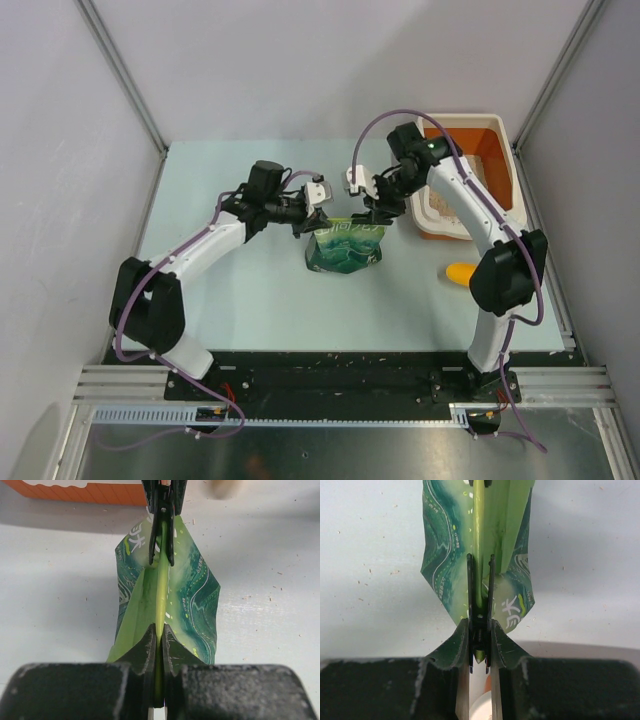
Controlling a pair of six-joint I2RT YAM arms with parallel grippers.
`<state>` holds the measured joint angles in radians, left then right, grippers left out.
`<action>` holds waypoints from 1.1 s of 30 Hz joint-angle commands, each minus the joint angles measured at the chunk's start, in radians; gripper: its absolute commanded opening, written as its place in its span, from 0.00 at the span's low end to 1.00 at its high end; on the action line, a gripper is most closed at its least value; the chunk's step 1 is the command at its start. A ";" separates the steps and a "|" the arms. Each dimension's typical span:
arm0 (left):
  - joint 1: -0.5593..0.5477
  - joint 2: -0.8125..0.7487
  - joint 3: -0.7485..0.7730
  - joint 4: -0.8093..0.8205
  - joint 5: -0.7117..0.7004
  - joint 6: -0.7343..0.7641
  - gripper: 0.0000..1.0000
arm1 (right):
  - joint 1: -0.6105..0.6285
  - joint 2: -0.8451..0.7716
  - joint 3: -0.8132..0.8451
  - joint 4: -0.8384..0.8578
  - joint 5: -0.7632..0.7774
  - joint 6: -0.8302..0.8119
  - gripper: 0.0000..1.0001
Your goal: Fill the litter box with clean litter
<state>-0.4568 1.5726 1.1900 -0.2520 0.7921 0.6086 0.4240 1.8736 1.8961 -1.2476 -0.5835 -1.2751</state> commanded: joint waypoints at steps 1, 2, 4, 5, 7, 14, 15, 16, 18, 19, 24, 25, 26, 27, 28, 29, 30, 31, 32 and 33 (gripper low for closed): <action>0.006 -0.057 -0.004 0.005 0.016 -0.027 0.04 | 0.035 0.015 -0.020 -0.009 -0.082 0.046 0.00; 0.006 -0.059 -0.004 0.005 0.015 -0.027 0.04 | 0.041 0.015 -0.028 -0.007 -0.084 0.048 0.00; 0.006 -0.062 -0.007 0.005 0.016 -0.030 0.04 | 0.044 0.012 -0.041 0.013 -0.091 0.062 0.00; 0.006 -0.063 -0.007 0.007 0.013 -0.029 0.04 | 0.050 0.012 -0.048 0.017 -0.091 0.063 0.00; 0.006 -0.066 -0.010 0.005 0.012 -0.027 0.03 | 0.055 0.012 -0.063 0.027 -0.088 0.065 0.00; 0.009 -0.082 -0.023 0.008 0.012 -0.030 0.05 | 0.059 0.002 -0.097 0.071 -0.101 0.111 0.00; 0.009 -0.086 -0.024 0.005 0.013 -0.032 0.08 | 0.062 -0.004 -0.098 0.079 -0.098 0.114 0.00; 0.009 -0.089 -0.024 0.007 0.012 -0.039 0.10 | 0.067 -0.007 -0.097 0.083 -0.085 0.115 0.00; 0.009 -0.094 -0.021 0.007 0.010 -0.050 0.23 | 0.079 -0.013 -0.098 0.109 -0.064 0.140 0.04; 0.009 -0.095 -0.018 0.005 0.006 -0.056 0.29 | 0.088 -0.016 -0.097 0.108 -0.047 0.143 0.12; 0.010 -0.141 -0.026 0.005 -0.027 -0.070 0.50 | 0.073 -0.070 -0.080 0.220 -0.029 0.281 0.46; 0.010 -0.158 -0.029 0.005 -0.045 -0.073 0.52 | 0.067 -0.077 -0.072 0.230 -0.007 0.298 0.47; 0.010 -0.166 -0.030 0.005 -0.053 -0.079 0.54 | 0.058 -0.079 -0.046 0.241 0.004 0.312 0.50; 0.012 -0.177 -0.032 0.005 -0.065 -0.089 0.57 | 0.050 -0.080 -0.031 0.241 0.008 0.319 0.51; 0.012 -0.184 -0.032 0.005 -0.077 -0.095 0.59 | 0.042 -0.079 -0.017 0.246 0.004 0.342 0.54; 0.012 -0.200 -0.032 0.005 -0.109 -0.101 0.61 | 0.020 -0.080 -0.003 0.252 0.002 0.361 0.59; 0.012 -0.207 -0.024 0.005 -0.128 -0.116 0.67 | 0.009 -0.080 0.026 0.267 -0.002 0.381 0.62; 0.015 -0.215 -0.021 0.005 -0.145 -0.124 0.73 | -0.004 -0.083 0.044 0.278 -0.007 0.438 0.65; 0.018 -0.229 -0.017 0.008 -0.178 -0.130 0.80 | -0.016 -0.086 0.060 0.286 -0.010 0.468 0.99; 0.023 -0.230 -0.001 0.007 -0.194 -0.156 0.99 | -0.043 -0.090 0.082 0.312 -0.010 0.514 1.00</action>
<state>-0.4500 1.3994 1.1625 -0.2584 0.6956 0.5285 0.4465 1.8534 1.8721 -1.0344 -0.5907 -0.9272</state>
